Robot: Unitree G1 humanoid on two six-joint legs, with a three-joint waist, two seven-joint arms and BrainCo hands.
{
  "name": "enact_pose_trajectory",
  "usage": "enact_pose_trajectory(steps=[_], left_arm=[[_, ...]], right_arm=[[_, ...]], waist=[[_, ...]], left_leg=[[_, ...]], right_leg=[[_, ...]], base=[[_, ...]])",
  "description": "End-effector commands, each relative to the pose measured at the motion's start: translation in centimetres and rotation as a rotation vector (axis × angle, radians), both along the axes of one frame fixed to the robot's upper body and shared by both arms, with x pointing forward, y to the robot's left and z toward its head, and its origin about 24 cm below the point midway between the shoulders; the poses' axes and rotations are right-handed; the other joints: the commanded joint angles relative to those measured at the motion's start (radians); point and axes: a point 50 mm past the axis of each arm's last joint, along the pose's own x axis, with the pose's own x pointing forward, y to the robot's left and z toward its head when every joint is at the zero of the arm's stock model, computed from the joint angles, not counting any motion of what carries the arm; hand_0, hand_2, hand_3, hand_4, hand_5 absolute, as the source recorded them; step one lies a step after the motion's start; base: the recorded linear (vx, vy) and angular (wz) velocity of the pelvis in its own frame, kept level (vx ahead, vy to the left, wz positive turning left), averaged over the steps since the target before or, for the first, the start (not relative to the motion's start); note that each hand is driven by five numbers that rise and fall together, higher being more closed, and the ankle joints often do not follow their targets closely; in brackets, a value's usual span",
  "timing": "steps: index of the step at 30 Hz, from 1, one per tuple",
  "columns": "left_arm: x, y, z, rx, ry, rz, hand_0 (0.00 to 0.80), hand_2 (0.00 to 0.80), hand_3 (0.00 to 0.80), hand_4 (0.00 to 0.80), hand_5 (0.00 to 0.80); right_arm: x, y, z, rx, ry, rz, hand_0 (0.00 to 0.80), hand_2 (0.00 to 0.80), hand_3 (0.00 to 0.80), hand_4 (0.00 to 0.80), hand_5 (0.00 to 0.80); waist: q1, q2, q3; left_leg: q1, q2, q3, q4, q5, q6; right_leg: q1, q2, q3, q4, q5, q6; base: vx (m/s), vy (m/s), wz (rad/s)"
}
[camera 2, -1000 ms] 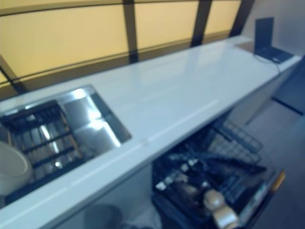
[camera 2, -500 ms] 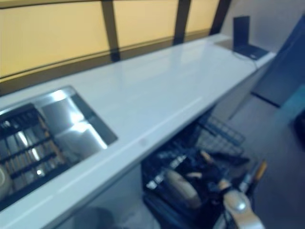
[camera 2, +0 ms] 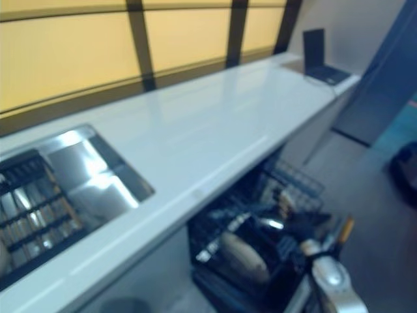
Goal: Take plates into dishwasher
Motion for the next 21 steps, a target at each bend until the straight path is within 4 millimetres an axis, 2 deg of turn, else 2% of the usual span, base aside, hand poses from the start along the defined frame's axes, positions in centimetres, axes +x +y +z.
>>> enact_pose_trajectory(steps=[1,3,4,7,11,16,17,18,21], left_arm=[[0.4,-0.3,-0.2,-0.019,-0.010,0.050,0.000,0.000,0.000,0.000,0.000],[0.0,-0.3,-0.3,-0.026,0.001,0.057,0.000,0.000,0.000,0.000,0.000],[-0.1,-0.3,-0.4,-0.027,0.004,0.056,0.000,0.000,0.000,0.000,0.000],[-0.2,-0.4,-0.5,-0.038,0.009,0.064,0.000,0.000,0.000,0.000,0.000],[-0.7,-0.5,-0.7,-0.024,0.026,0.061,0.000,0.000,0.000,0.000,0.000],[-0.7,0.1,-0.8,-0.015,0.040,0.096,0.000,0.000,0.000,0.000,0.000],[-0.7,0.1,-0.7,-0.014,0.039,0.100,0.000,0.000,0.000,0.000,0.000],[-0.8,0.4,-0.7,-0.010,0.037,0.123,0.000,0.000,0.000,0.000,0.000],[-1.0,0.8,-0.7,-0.006,0.041,0.152,0.000,0.000,0.000,0.000,0.000]], right_arm=[[-0.7,1.3,4.9,0.168,-0.237,0.147,0.000,0.000,0.000,0.000,0.000],[-0.6,2.2,6.0,0.325,-0.262,0.254,0.000,0.000,0.000,0.000,0.000],[-0.6,2.3,6.2,0.342,-0.265,0.263,0.000,0.000,0.000,0.000,0.000],[-0.7,2.9,7.7,0.473,-0.316,0.323,0.000,0.000,0.000,0.000,0.000],[-0.9,3.1,9.1,0.573,-0.390,0.377,0.000,0.000,0.000,0.000,0.000],[-1.4,3.5,11.9,0.555,-0.527,0.410,0.000,0.000,0.000,0.000,0.000],[-1.4,3.5,12.0,0.548,-0.533,0.414,0.000,0.000,0.000,0.000,0.000],[-1.5,3.7,12.6,0.512,-0.567,0.416,0.000,0.000,0.000,0.000,0.000],[-1.2,4.3,13.1,0.447,-0.586,0.426,0.000,0.000,0.000,0.000,0.000]], waist=[[0.011,-0.011,-0.053],[0.024,-0.015,-0.058],[0.025,-0.016,-0.059],[0.028,-0.027,-0.066],[0.037,-0.038,-0.083],[0.050,-0.047,-0.121],[0.051,-0.048,-0.122],[0.058,-0.053,-0.130],[0.074,-0.058,-0.141]], left_leg=[[-0.107,-0.022,0.010,0.050,-0.019,0.070],[-0.109,-0.029,0.012,0.076,-0.035,0.075],[-0.110,-0.031,0.015,0.084,-0.040,0.076],[-0.125,-0.034,0.065,0.158,-0.073,0.080],[-0.120,-0.056,0.073,0.182,-0.102,0.101],[-0.074,-0.092,0.112,0.153,-0.124,0.140],[-0.073,-0.094,0.113,0.151,-0.126,0.142],[-0.064,-0.104,0.118,0.146,-0.133,0.152],[-0.054,-0.123,0.104,0.134,-0.141,0.170]], right_leg=[[-0.039,0.016,0.007,0.124,-0.081,-0.058],[-0.029,0.006,-0.007,0.128,-0.085,-0.058],[-0.028,0.003,-0.011,0.130,-0.086,-0.058],[-0.006,-0.022,-0.036,0.134,-0.086,-0.053],[0.015,-0.056,-0.031,0.141,-0.081,-0.027],[0.025,-0.106,-0.047,0.152,-0.047,0.028],[0.024,-0.108,-0.047,0.155,-0.045,0.029],[0.012,-0.128,-0.056,0.185,-0.015,0.039],[-0.004,-0.156,-0.055,0.250,0.028,0.047]], base=[[0.076,0.092,0.00],[0.095,0.100,0.03],[0.097,0.090,0.07],[0.135,0.131,0.30],[0.182,0.197,0.29],[0.187,0.194,0.15],[0.191,0.193,0.07],[0.180,0.191,0.07],[0.162,0.186,0.02]])
